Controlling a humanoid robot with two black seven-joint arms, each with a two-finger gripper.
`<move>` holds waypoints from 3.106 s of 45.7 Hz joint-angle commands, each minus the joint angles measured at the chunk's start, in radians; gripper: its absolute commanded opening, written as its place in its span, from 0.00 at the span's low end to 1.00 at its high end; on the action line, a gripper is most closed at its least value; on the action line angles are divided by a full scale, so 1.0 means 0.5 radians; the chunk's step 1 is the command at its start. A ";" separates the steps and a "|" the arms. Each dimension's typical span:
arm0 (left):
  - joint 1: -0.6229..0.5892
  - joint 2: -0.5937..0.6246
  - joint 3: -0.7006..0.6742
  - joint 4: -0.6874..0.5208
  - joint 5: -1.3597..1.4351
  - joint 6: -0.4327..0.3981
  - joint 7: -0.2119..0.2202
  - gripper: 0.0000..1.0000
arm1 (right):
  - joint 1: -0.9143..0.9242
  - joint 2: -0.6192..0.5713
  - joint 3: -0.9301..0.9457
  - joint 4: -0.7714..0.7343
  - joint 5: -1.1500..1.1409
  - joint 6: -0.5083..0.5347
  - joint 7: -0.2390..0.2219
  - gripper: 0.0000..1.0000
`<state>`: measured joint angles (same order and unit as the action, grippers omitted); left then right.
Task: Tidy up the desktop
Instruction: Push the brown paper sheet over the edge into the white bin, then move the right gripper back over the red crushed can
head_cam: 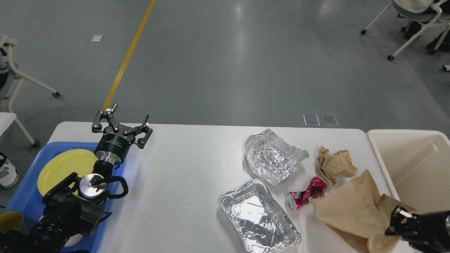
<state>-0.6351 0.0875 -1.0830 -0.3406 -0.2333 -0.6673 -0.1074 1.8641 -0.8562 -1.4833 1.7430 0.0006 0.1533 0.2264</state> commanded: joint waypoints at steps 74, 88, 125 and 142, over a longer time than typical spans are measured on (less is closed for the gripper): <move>0.000 0.000 0.000 0.000 0.000 0.000 0.000 1.00 | -1.590 0.298 0.276 -1.731 0.744 -1.208 -0.048 0.00; 0.000 0.000 0.000 0.000 0.000 0.000 0.000 1.00 | -1.777 0.451 0.337 -1.872 0.741 -1.310 -0.045 0.02; 0.000 0.000 0.000 0.000 0.000 0.000 0.000 1.00 | -1.253 0.439 0.362 -1.391 0.720 -1.169 -0.023 1.00; 0.000 0.000 0.000 0.000 0.000 0.000 0.000 1.00 | -0.096 0.427 0.190 -0.456 0.048 -0.565 -0.014 1.00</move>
<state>-0.6351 0.0878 -1.0830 -0.3407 -0.2331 -0.6673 -0.1074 1.6463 -0.6656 -1.3549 1.3444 0.1446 -0.2176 0.2195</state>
